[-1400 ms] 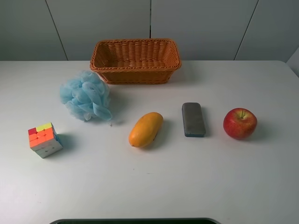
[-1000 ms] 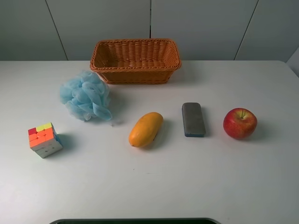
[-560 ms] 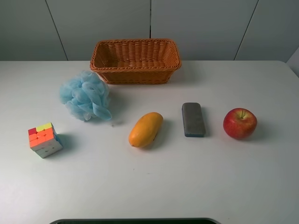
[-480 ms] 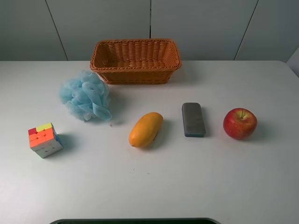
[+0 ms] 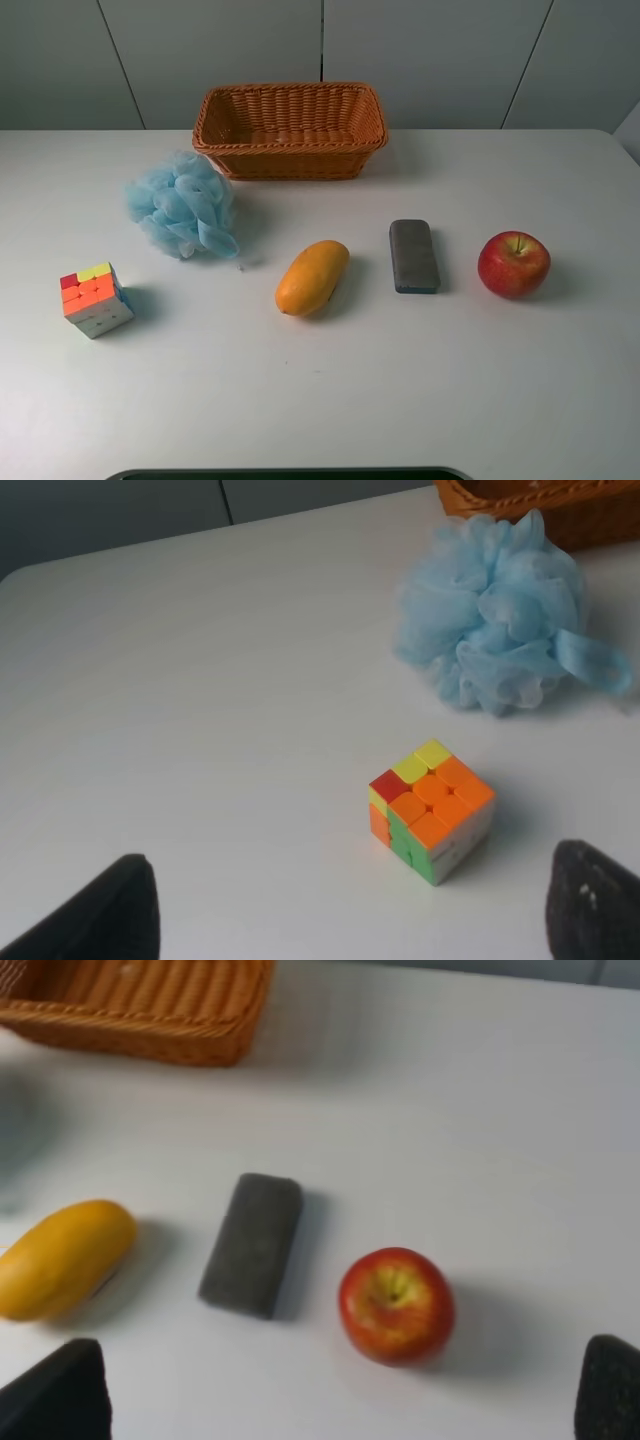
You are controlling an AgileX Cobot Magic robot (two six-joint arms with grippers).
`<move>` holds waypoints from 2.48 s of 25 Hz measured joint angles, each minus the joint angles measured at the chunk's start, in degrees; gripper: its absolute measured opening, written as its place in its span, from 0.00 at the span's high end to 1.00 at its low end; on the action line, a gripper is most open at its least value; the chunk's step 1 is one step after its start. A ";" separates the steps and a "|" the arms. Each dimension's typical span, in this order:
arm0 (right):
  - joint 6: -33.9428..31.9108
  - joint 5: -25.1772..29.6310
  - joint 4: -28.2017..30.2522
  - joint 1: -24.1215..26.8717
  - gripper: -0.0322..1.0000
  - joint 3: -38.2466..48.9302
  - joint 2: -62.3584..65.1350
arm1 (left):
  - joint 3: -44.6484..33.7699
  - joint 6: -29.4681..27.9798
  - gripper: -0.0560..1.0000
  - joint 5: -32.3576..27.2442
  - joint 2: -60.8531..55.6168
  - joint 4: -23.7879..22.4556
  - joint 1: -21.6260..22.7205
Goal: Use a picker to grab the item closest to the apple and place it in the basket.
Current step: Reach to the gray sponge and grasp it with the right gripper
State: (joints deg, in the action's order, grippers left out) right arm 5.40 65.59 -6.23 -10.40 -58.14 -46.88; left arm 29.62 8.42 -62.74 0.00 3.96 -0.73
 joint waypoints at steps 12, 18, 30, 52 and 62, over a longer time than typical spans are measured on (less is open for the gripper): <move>-11.29 0.37 5.35 -14.48 0.29 -8.20 -29.66 | 0.00 0.00 0.24 0.00 0.00 0.00 0.00; -19.51 -2.03 8.42 -17.56 0.29 -10.65 -42.25 | 0.00 0.00 0.24 0.00 0.00 0.00 0.00; -22.11 -7.73 8.53 -17.99 0.29 -16.43 -60.20 | 0.00 0.00 0.24 0.00 0.00 0.00 0.00; -26.73 -12.46 11.40 -18.07 0.29 -16.65 -73.83 | 0.00 0.00 0.24 0.00 0.00 0.00 0.00; -26.98 -13.79 11.39 -18.07 0.29 -16.75 -76.39 | 0.00 -0.11 0.24 0.00 0.00 0.00 0.00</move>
State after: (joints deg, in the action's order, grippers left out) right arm -21.58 51.80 5.16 -28.47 -74.89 -123.26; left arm 29.62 8.31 -62.74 0.00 3.96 -0.73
